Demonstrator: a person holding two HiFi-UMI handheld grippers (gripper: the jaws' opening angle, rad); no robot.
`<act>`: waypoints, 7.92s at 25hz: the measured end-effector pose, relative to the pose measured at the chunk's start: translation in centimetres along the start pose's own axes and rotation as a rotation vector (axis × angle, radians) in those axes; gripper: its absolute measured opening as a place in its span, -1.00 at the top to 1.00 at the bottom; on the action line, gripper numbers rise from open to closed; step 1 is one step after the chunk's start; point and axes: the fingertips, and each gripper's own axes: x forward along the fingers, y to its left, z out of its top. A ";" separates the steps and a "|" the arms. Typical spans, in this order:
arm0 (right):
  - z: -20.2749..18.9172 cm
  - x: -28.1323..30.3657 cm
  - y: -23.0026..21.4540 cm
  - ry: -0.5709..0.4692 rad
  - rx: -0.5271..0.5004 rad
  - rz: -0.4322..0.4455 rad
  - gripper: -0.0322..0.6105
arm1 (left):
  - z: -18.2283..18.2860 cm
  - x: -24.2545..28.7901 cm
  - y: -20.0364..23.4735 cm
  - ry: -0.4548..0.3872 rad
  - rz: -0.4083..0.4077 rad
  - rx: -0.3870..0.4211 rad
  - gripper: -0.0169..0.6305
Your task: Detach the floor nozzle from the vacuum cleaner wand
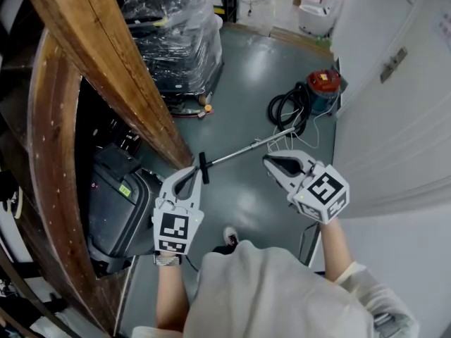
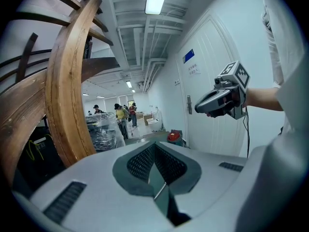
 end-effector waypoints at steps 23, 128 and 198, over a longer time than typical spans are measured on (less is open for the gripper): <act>0.6 3.7 0.1 0.011 -0.058 -0.006 0.81 | -2.4 1.5 3.7 0.052 -0.016 -0.030 0.96; -25.0 35.2 -22.0 0.095 -0.038 0.143 0.81 | -31.2 33.6 13.0 0.240 0.043 -0.147 0.96; -78.6 65.5 -19.4 0.284 -0.711 0.285 0.81 | -83.3 50.9 9.5 0.472 -0.148 0.135 0.95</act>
